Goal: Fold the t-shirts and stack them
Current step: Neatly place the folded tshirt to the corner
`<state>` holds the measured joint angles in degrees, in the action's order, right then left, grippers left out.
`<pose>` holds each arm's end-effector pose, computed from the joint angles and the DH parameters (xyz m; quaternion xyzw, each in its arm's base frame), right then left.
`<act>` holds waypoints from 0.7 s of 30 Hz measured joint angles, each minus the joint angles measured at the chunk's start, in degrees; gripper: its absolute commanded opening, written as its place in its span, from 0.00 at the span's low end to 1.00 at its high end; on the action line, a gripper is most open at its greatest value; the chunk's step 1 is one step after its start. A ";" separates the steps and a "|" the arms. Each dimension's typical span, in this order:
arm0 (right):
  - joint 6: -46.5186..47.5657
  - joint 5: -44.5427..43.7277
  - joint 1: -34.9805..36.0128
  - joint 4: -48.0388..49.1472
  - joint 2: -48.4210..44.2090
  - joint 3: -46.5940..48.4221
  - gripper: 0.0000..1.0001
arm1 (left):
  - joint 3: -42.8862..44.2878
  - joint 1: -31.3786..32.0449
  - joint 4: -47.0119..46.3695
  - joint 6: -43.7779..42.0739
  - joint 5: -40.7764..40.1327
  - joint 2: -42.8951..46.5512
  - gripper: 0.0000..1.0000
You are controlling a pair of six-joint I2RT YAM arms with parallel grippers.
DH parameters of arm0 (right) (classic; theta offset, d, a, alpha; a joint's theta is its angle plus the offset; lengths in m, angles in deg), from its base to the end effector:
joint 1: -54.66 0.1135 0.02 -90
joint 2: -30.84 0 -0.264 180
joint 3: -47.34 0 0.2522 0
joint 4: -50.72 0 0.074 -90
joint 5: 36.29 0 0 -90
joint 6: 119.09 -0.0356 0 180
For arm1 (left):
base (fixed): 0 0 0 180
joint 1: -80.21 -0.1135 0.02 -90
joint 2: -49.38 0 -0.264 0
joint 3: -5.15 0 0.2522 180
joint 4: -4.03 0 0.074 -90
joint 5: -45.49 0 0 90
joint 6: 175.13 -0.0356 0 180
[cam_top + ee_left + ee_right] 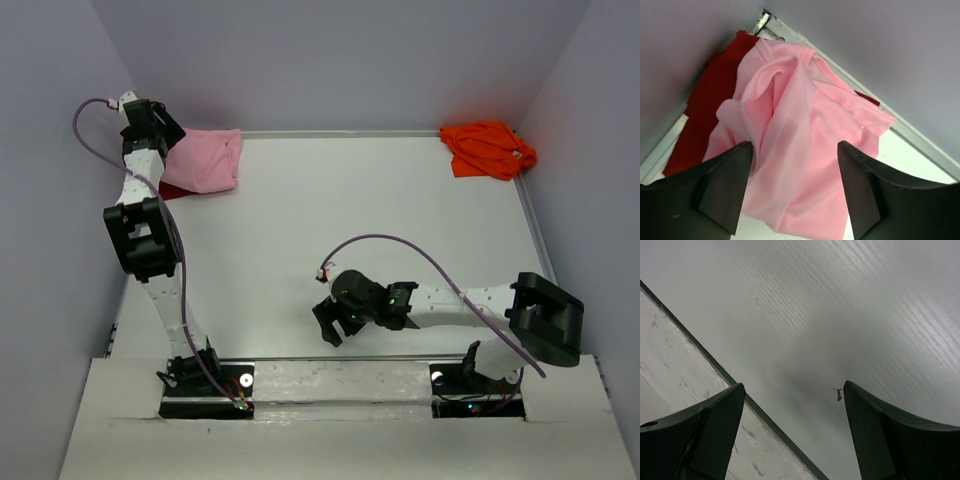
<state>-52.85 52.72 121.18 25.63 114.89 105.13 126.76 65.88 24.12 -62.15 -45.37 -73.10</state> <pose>0.1150 0.2632 0.1789 -0.3413 0.8797 0.2288 0.2392 0.5001 0.1283 0.2932 -0.2676 0.7793 -0.0366 0.5655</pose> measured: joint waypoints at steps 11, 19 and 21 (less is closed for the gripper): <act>-0.02 0.00 0.00 0.63 -0.33 -0.94 0.85 | 3.28 2.27 1.68 -2.54 -5.09 5.60 0.85; 0.17 -4.07 0.02 0.28 -1.81 -0.72 0.87 | 1.99 8.94 1.33 -4.61 -7.21 7.54 0.85; 0.33 -7.08 0.00 -0.17 -2.10 0.04 0.88 | -1.01 13.29 1.29 -5.44 -7.76 8.72 0.85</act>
<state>-52.53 45.63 121.18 25.46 112.79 105.17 125.76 79.17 25.41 -67.59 -53.13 -64.38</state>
